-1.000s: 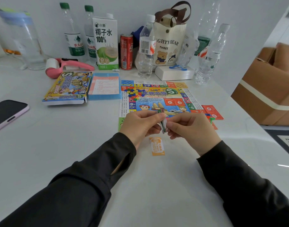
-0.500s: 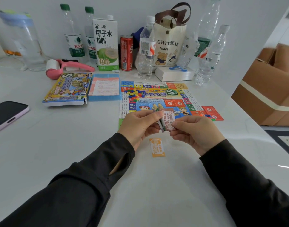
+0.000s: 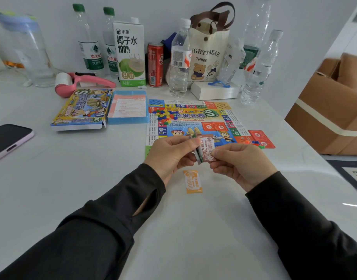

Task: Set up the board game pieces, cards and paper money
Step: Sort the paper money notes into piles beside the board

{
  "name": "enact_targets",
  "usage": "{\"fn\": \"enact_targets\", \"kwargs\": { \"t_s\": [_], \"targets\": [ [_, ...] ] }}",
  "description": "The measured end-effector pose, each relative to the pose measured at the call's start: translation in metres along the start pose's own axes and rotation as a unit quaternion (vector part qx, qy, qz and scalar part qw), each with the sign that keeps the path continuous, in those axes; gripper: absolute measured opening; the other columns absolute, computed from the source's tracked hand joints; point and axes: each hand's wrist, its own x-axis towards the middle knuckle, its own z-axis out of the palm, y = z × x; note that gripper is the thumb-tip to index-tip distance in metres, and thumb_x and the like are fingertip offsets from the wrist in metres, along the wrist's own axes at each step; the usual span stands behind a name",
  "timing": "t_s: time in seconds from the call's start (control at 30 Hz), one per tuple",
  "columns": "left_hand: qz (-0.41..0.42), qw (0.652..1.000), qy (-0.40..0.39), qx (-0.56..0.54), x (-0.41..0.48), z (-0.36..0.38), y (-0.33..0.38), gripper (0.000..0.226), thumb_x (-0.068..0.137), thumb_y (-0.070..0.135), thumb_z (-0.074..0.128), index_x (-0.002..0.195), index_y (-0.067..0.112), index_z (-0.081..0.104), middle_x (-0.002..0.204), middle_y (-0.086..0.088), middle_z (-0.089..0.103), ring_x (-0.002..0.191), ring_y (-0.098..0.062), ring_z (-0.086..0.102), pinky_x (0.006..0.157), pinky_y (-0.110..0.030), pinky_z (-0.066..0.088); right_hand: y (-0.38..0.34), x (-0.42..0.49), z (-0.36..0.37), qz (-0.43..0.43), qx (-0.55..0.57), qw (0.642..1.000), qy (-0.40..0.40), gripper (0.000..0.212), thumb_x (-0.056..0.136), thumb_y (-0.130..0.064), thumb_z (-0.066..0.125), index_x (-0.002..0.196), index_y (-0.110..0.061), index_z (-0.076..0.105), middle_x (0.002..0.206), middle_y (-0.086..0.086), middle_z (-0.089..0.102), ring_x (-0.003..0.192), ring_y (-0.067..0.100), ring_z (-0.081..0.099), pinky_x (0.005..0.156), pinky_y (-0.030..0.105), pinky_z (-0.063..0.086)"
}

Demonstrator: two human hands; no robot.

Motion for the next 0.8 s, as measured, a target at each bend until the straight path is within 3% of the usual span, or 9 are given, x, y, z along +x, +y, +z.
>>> {"fn": "enact_targets", "kwargs": {
  "t_s": [0.1,0.2,0.4,0.63,0.8],
  "targets": [
    [-0.010,1.000,0.011,-0.014,0.002,-0.002,-0.001,0.010,0.083,0.017,0.064,0.081,0.008,0.069,0.075,-0.011,0.067,0.048,-0.008,0.055,0.042,-0.013,0.047,0.000,0.001,-0.001,-0.005,0.020,1.000,0.004,0.013,0.084,0.001,0.060,0.071,0.000,0.064,0.051,0.008,0.063,0.042,0.011,0.059,0.041,0.016,0.049],
    [-0.047,0.994,0.012,-0.096,0.004,-0.007,0.002,0.018,0.083,0.022,0.062,0.085,0.006,0.069,0.075,-0.011,0.067,0.047,-0.007,0.054,0.041,-0.012,0.046,-0.001,0.001,-0.003,-0.014,0.070,0.997,0.011,0.014,0.085,0.001,0.058,0.072,-0.001,0.062,0.050,0.007,0.063,0.042,0.011,0.060,0.040,0.017,0.049],
    [-0.166,0.946,-0.029,-0.276,0.007,-0.016,0.013,0.027,0.094,0.020,0.046,0.101,0.001,0.063,0.067,-0.012,0.063,0.045,-0.008,0.052,0.039,-0.011,0.045,-0.003,0.002,-0.005,-0.013,0.111,0.994,0.010,0.010,0.087,0.001,0.055,0.079,0.000,0.060,0.057,0.010,0.067,0.043,0.011,0.062,0.039,0.017,0.048],
    [-0.206,0.927,-0.084,-0.301,0.004,-0.017,0.011,0.036,0.088,0.012,0.033,0.103,0.002,0.064,0.071,-0.008,0.060,0.051,-0.010,0.045,0.037,-0.013,0.032,-0.003,0.002,-0.004,-0.031,0.096,0.995,0.020,0.012,0.087,0.002,0.056,0.076,-0.003,0.058,0.053,0.008,0.065,0.042,0.012,0.062,0.038,0.017,0.048],
    [-0.214,0.923,-0.072,-0.311,0.004,-0.017,0.009,0.039,0.090,0.014,0.029,0.105,0.004,0.064,0.067,-0.008,0.057,0.052,-0.013,0.048,0.041,-0.015,0.042,-0.002,0.003,-0.003,-0.044,0.078,0.996,0.019,0.008,0.086,0.003,0.056,0.079,-0.002,0.058,0.053,0.008,0.065,0.042,0.012,0.061,0.039,0.017,0.048]
  ]
}}
